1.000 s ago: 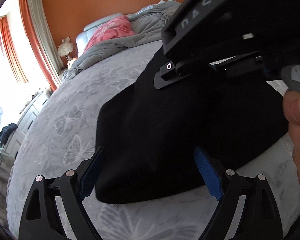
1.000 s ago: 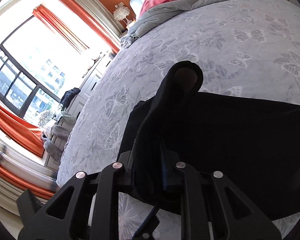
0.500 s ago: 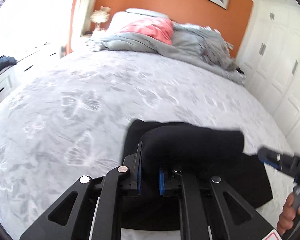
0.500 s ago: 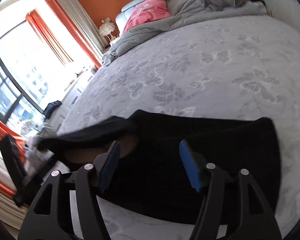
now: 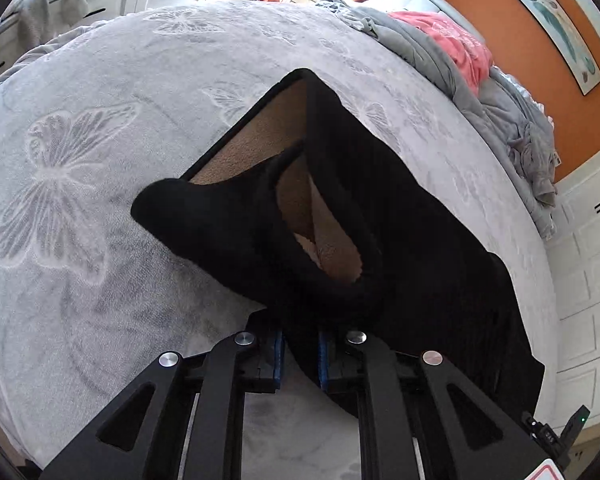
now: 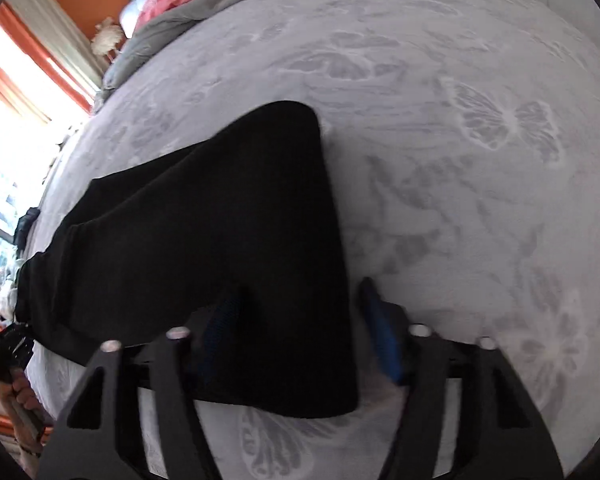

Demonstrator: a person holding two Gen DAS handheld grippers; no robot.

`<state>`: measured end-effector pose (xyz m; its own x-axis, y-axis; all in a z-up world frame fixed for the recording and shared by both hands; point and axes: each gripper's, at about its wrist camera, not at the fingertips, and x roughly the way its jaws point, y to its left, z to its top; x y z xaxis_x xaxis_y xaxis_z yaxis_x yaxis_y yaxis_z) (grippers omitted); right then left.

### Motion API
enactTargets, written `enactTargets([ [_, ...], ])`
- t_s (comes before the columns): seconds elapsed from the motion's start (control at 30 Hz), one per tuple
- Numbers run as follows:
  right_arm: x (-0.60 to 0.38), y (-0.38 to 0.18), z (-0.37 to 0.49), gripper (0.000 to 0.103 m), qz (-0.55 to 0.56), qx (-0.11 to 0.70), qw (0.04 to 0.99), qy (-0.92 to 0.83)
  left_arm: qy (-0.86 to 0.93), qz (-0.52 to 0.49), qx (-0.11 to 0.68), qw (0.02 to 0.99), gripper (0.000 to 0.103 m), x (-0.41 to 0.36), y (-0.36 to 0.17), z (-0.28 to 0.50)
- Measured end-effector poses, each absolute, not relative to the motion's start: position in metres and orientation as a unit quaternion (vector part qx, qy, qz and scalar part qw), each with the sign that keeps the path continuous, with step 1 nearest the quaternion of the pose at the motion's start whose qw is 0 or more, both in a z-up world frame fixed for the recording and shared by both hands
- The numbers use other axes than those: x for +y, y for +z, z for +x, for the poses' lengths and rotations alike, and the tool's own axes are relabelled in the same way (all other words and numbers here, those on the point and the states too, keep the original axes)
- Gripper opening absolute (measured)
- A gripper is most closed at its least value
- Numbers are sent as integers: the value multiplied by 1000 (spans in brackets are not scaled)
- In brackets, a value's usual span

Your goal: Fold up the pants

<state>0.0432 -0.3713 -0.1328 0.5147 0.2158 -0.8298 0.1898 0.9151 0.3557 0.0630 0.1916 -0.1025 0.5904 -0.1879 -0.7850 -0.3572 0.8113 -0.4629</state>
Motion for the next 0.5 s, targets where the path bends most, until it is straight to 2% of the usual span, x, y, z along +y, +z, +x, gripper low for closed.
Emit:
enactTargets([
  [0.1,-362,-112,41,18,186,479,858,14,42,-327,441,835,10,202,-93,68],
  [0.2,-367,-60,18,18,216,432,874,63,6,-356,426,832,10,217,-73,58],
  [0.27,-368,-36,-1,18,193,415,886,67,-23,-370,427,825,10,222,-64,43],
  [0.33,-380,-43,-10,21,179,434,881,49,-23,-366,445,817,11,221,-68,32],
  [0.4,-393,-80,-7,31,172,491,854,25,-12,-374,474,797,12,223,-90,21],
  [0.47,-393,-103,-1,33,119,544,829,-64,0,-393,503,770,16,226,-113,16],
  [0.5,-388,-93,-3,34,106,523,844,-62,11,-400,509,762,21,228,-118,12],
])
